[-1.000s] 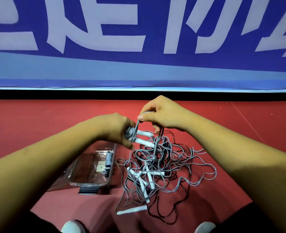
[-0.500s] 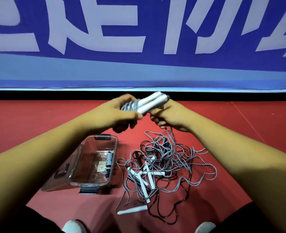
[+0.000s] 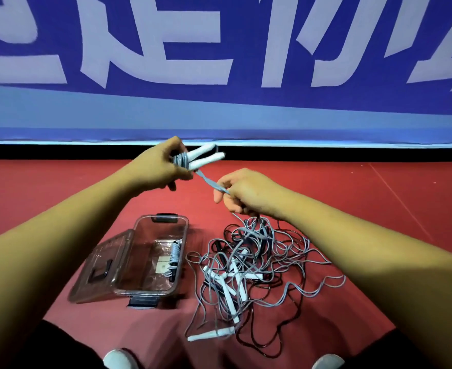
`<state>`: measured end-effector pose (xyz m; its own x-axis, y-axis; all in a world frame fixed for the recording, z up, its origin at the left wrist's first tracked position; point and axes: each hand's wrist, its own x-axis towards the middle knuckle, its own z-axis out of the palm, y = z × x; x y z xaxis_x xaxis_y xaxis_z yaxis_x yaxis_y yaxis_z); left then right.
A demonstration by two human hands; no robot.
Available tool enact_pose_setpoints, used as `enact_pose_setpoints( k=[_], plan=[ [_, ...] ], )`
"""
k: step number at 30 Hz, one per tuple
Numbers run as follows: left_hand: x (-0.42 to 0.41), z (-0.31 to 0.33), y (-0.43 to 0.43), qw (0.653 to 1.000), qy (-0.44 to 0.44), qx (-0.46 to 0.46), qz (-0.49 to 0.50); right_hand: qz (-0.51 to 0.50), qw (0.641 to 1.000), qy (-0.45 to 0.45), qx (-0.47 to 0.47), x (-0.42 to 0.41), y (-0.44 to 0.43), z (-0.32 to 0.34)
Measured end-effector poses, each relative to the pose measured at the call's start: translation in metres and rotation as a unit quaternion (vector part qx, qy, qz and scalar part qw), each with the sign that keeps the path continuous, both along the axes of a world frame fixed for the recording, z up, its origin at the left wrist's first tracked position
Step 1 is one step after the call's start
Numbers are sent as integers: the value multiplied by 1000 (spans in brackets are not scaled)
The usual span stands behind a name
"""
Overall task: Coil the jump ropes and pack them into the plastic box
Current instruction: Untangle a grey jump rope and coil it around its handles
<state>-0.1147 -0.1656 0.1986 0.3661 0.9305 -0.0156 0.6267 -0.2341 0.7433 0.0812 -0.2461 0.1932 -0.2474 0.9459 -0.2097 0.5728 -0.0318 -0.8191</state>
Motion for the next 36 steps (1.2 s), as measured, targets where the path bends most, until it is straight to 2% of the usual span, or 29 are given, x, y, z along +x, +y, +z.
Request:
enact_pose_setpoints(
  k=[3,6,9,13,16,21,25,28,33,36],
  plan=[
    [2,-8,-6,978,175,81,-76,61,994,-80,40,-5,-6,3],
    [12,-12,-19,924,335,130,-129,68,986,-105,109,2,-3,5],
    [24,-7,-32,895,379,142,-188,75,977,-112,164,10,2,6],
    [33,-7,-39,903,347,92,-236,31,979,-49,193,23,12,10],
    [34,-5,-44,936,239,15,-257,12,981,-22,193,34,15,9],
    [25,4,-47,961,79,-43,-262,-16,986,1,163,49,18,-2],
    [22,12,-49,971,-69,-68,-217,-25,994,78,74,47,14,-12],
    [26,15,-51,966,-168,-87,-177,-17,994,112,3,42,13,-17],
    [14,14,-21,975,-214,-65,-7,-3,984,136,-114,38,10,-26],
    [-3,8,-2,987,-146,-38,48,-22,981,153,-121,29,8,-22]
  ],
)
